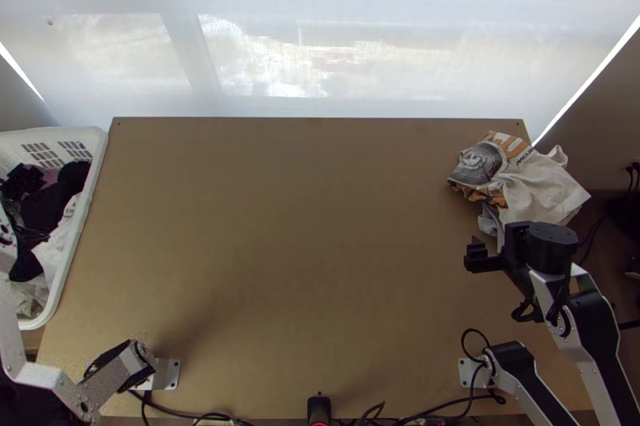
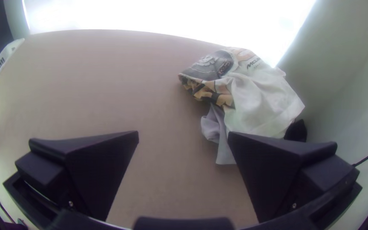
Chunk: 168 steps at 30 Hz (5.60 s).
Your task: Fold the t-shirt
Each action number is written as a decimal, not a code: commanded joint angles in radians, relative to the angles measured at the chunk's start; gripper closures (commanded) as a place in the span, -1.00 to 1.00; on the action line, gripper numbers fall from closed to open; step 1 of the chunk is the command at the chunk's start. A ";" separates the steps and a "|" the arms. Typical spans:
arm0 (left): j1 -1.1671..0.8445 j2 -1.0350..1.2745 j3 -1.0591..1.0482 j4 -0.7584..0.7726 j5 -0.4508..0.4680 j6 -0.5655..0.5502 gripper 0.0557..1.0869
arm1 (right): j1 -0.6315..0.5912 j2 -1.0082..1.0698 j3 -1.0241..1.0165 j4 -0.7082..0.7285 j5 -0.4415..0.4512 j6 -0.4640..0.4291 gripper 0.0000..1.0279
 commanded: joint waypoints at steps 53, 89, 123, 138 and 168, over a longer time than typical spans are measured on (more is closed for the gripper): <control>0.242 1.081 0.348 0.053 0.208 0.140 0.93 | -0.061 0.020 -0.018 -0.176 0.053 -0.060 -0.90; -0.657 0.066 0.751 -0.230 0.294 0.132 0.93 | 0.009 0.000 0.037 -0.190 0.048 -0.035 -0.90; -1.708 0.532 0.788 -0.237 0.131 0.219 0.93 | -0.012 0.000 0.080 -0.216 0.089 -0.095 -0.90; -1.713 0.646 0.769 -0.190 0.174 0.178 -0.89 | -0.089 0.006 0.090 -0.213 0.109 -0.121 -0.90; -1.033 0.342 0.260 -0.277 0.172 0.190 -0.89 | 0.614 0.532 0.276 -0.021 0.100 -0.086 -0.90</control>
